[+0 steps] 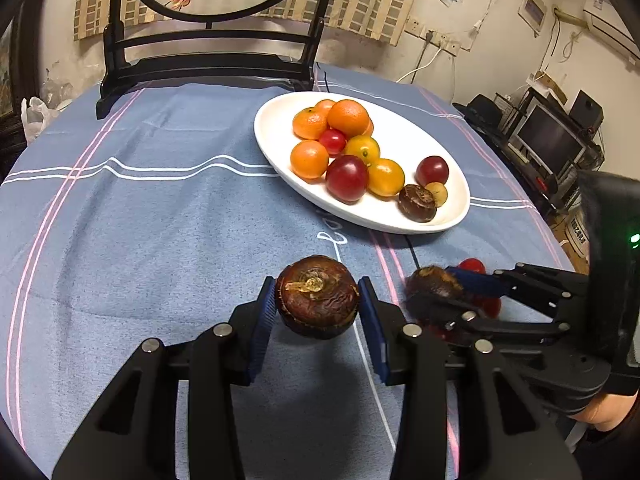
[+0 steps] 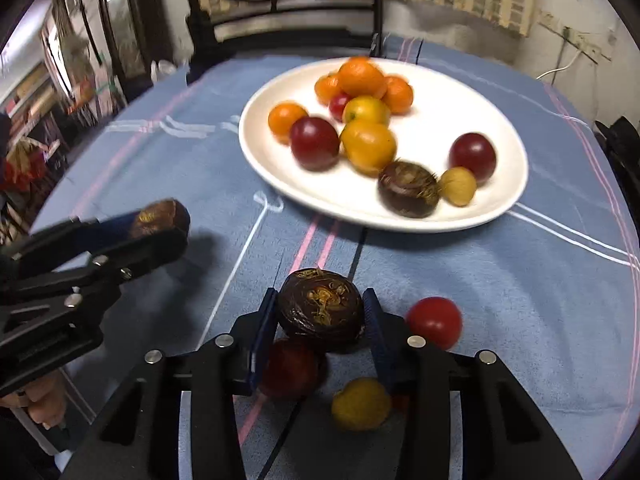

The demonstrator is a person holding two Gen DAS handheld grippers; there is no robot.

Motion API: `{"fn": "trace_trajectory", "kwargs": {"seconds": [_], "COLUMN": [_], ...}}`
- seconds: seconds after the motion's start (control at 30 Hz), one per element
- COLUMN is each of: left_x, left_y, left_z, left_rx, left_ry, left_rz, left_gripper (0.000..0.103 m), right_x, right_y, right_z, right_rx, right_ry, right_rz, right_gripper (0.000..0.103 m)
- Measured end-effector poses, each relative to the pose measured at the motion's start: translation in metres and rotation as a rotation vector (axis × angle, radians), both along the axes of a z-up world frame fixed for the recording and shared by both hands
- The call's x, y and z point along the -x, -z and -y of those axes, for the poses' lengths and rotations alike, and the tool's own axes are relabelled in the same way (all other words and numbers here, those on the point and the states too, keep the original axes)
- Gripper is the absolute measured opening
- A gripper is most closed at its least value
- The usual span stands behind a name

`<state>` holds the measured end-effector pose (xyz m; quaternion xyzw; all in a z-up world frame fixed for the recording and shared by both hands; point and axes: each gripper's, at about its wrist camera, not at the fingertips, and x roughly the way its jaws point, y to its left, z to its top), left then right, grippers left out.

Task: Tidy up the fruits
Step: 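Grasp a dark passion fruit with the left tool while the right tool grasps another, then lower both passion fruits onto the white plate and open both tools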

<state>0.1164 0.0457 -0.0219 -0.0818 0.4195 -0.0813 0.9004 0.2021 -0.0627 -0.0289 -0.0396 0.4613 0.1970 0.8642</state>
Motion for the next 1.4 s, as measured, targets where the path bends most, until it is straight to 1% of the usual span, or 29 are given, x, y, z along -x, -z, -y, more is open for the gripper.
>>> {"fn": "trace_trajectory", "kwargs": {"seconds": [0.1, 0.17, 0.23, 0.3, 0.4, 0.5, 0.6, 0.67, 0.73, 0.83, 0.9, 0.93, 0.97, 1.0, 1.03, 1.07, 1.23, 1.27, 1.4], "left_x": [0.0, -0.001, -0.002, -0.009, -0.03, -0.054, -0.086, -0.109, -0.128, -0.149, -0.157, -0.159, -0.162, -0.16, -0.16, -0.157, -0.141, -0.135, -0.109], "left_y": [0.0, -0.001, -0.007, -0.019, -0.037, -0.05, -0.055, -0.051, -0.043, -0.03, -0.022, -0.019, -0.016, -0.016, -0.017, -0.02, -0.032, -0.035, -0.042], "left_z": [0.002, 0.002, 0.003, 0.006, 0.015, 0.024, 0.031, 0.031, 0.03, 0.029, 0.029, 0.028, 0.026, 0.025, 0.023, 0.023, 0.023, 0.023, 0.026], "left_rx": [0.006, 0.011, 0.023, 0.028, 0.014, -0.012, -0.017, -0.007, -0.015, -0.025, -0.013, -0.003, 0.019, 0.028, 0.033, 0.04, 0.05, 0.049, 0.04], "left_ry": [0.005, -0.002, -0.004, 0.016, 0.033, 0.029, 0.016, -0.009, -0.031, -0.054, -0.062, -0.066, -0.074, -0.079, -0.092, -0.101, -0.085, -0.081, -0.055], "left_rz": [0.002, -0.003, 0.002, 0.017, 0.04, 0.071, 0.065, 0.048, 0.021, -0.013, -0.033, -0.042, -0.046, -0.039, -0.031, -0.019, 0.011, 0.021, 0.046], "left_gripper": [0.04, 0.04, 0.04, 0.04, 0.04, 0.04, 0.04, 0.04, 0.04, 0.04, 0.04, 0.041, 0.046, 0.051, 0.061, 0.064, 0.065, 0.066, 0.069], "right_x": [0.004, 0.007, 0.004, -0.004, -0.026, -0.049, -0.076, -0.09, -0.103, -0.116, -0.121, -0.123, -0.124, -0.124, -0.124, -0.122, -0.104, -0.099, -0.076], "right_y": [-0.014, -0.028, -0.043, -0.053, -0.06, -0.058, -0.051, -0.045, -0.036, -0.023, -0.017, -0.014, -0.013, -0.012, -0.013, -0.014, -0.024, -0.026, -0.028], "right_z": [0.011, 0.02, 0.029, 0.039, 0.046, 0.049, 0.048, 0.045, 0.045, 0.043, 0.041, 0.042, 0.043, 0.046, 0.047, 0.048, 0.059, 0.062, 0.068], "right_rx": [-0.063, -0.093, -0.108, -0.13, -0.153, -0.172, -0.173, -0.177, -0.183, -0.172, -0.177, -0.189, -0.206, -0.229, -0.237, -0.239, -0.271, -0.27, -0.241], "right_ry": [0.001, 0.011, 0.028, 0.054, 0.082, 0.104, 0.113, 0.117, 0.124, 0.139, 0.142, 0.149, 0.153, 0.157, 0.157, 0.156, 0.159, 0.159, 0.156], "right_rz": [0.035, 0.082, 0.138, 0.174, 0.193, 0.192, 0.175, 0.151, 0.122, 0.092, 0.072, 0.061, 0.051, 0.04, 0.038, 0.041, 0.045, 0.05, 0.065], "right_gripper": [0.043, 0.043, 0.043, 0.043, 0.043, 0.043, 0.043, 0.043, 0.043, 0.043, 0.044, 0.045, 0.05, 0.052, 0.052, 0.052, 0.055, 0.056, 0.057]}}
